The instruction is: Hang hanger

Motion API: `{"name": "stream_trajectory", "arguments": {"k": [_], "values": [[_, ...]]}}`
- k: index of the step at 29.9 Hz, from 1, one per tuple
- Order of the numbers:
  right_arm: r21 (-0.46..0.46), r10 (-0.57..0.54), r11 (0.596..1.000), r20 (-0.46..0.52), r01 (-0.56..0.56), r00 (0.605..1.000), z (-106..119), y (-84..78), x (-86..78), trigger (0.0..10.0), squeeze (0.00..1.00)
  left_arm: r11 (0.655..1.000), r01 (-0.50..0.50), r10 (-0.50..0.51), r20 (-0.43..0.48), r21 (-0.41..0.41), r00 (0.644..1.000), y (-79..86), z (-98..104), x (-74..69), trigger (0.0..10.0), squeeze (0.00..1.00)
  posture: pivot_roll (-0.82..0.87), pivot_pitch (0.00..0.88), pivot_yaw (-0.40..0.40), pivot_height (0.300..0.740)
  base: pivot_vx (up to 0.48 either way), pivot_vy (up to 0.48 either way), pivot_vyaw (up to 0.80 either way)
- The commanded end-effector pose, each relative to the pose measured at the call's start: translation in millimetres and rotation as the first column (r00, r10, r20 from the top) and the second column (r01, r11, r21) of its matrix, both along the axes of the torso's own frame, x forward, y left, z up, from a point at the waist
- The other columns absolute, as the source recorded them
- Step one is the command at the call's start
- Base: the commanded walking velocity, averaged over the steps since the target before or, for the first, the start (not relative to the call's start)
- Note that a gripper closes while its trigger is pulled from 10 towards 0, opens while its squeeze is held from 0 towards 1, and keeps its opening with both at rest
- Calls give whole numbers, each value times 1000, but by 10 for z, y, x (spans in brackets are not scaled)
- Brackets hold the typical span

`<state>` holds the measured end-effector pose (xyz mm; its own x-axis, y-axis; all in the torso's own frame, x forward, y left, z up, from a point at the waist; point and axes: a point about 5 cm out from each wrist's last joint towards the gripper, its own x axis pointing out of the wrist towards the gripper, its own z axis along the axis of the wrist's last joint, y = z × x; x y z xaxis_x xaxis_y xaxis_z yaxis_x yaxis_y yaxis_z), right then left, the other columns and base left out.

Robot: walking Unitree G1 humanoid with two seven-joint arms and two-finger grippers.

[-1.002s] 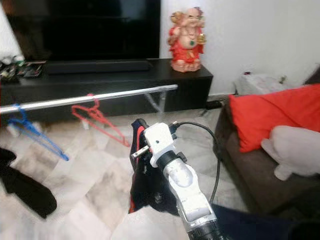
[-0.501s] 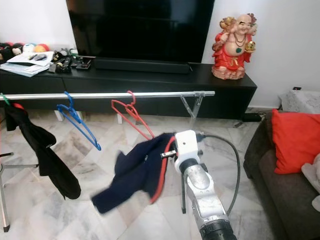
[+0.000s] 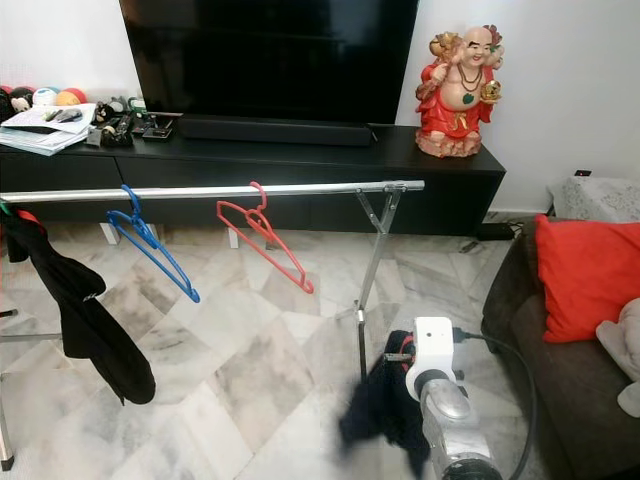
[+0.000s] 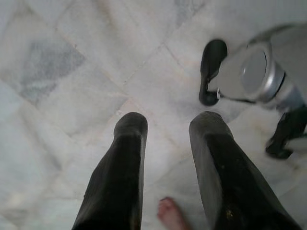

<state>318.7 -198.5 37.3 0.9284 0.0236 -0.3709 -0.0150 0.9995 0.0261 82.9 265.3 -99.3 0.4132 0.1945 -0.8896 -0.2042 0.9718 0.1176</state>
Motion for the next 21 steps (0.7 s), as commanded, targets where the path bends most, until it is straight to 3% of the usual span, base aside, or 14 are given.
{"name": "stream_trajectory", "arguments": {"k": [1,7,13,17,21], "values": [[16,3,1000,79,-4,997,150,3,109,10000,0,999,-45,45,13,-11,999,-10,-7,-22,10000,0,128,0,-42,740,0,0,0],[22,-22,1000,72,20,997,77,-19,69,10000,0,998,-66,66,23,-16,998,-2,-4,-26,10000,0,120,0,-25,740,0,0,0],[103,-152,984,77,144,985,-157,-76,-175,10000,0,999,-47,47,17,-7,999,27,3,-42,10000,0,112,0,7,740,0,0,0],[96,-177,981,92,168,980,-231,-83,-285,10000,0,999,-45,45,20,-2,999,44,8,-52,10000,0,110,0,18,740,0,0,0],[112,-199,975,74,191,977,-391,-81,-503,10000,0,999,-44,44,21,4,999,63,13,-71,10000,0,98,0,34,740,0,0,0]]}}
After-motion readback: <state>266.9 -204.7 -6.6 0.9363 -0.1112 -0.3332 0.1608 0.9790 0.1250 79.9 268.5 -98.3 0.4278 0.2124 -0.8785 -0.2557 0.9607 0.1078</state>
